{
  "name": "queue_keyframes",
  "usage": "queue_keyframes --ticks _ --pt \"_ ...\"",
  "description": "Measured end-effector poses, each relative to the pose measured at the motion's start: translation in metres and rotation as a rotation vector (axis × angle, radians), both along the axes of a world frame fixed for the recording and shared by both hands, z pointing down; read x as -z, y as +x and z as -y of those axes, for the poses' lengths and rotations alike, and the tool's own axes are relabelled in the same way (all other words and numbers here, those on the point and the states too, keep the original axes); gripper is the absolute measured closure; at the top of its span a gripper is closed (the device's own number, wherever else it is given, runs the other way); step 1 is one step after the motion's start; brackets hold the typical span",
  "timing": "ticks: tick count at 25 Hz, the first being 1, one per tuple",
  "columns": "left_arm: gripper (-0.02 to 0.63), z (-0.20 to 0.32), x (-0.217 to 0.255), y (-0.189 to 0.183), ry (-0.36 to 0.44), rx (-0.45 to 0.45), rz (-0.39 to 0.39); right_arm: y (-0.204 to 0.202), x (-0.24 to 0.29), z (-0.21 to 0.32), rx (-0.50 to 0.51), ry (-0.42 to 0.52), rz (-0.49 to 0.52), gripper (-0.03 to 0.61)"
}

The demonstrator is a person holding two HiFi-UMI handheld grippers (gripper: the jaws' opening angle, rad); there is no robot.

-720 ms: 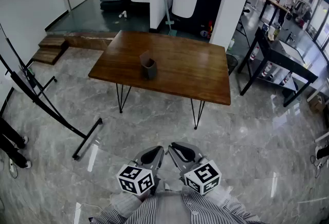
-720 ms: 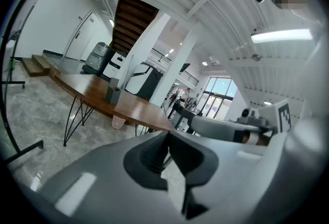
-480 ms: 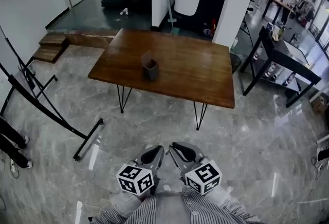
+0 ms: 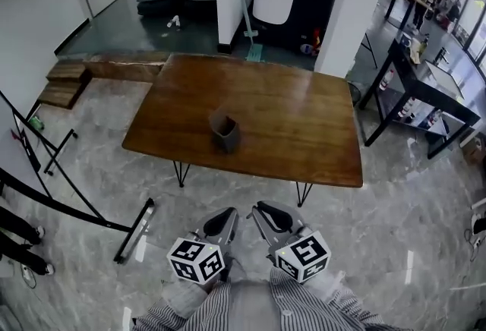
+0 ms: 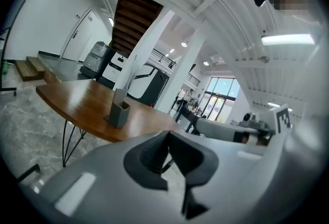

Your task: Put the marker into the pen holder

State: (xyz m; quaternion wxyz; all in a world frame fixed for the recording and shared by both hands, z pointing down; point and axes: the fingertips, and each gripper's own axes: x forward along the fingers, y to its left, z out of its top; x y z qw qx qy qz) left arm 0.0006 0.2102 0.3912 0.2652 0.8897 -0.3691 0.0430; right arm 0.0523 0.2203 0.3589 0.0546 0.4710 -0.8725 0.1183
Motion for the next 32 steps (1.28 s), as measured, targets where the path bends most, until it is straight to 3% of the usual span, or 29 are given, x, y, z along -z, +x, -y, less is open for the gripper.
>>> queue_keyframes --ticks 7,13,19,32 --pt "0.606 0.121 0.012 -0.025 -0.008 -0.017 0.007 -0.024 0.008 0.122 -0.024 -0.012 0.025 0.532" --pt "0.606 0.18 0.004 -0.038 -0.036 -0.042 -0.001 -0.04 -0.004 0.181 -0.031 -0.052 0.007 0.532" --pt "0.606 0.205 -0.012 -0.031 -0.079 -0.045 -0.011 -0.034 -0.017 0.204 -0.034 -0.1 0.013 0.532" --pt "0.606 0.234 -0.019 -0.022 -0.137 0.006 -0.045 -0.016 -0.005 0.247 -0.003 -0.099 0.005 0.532"
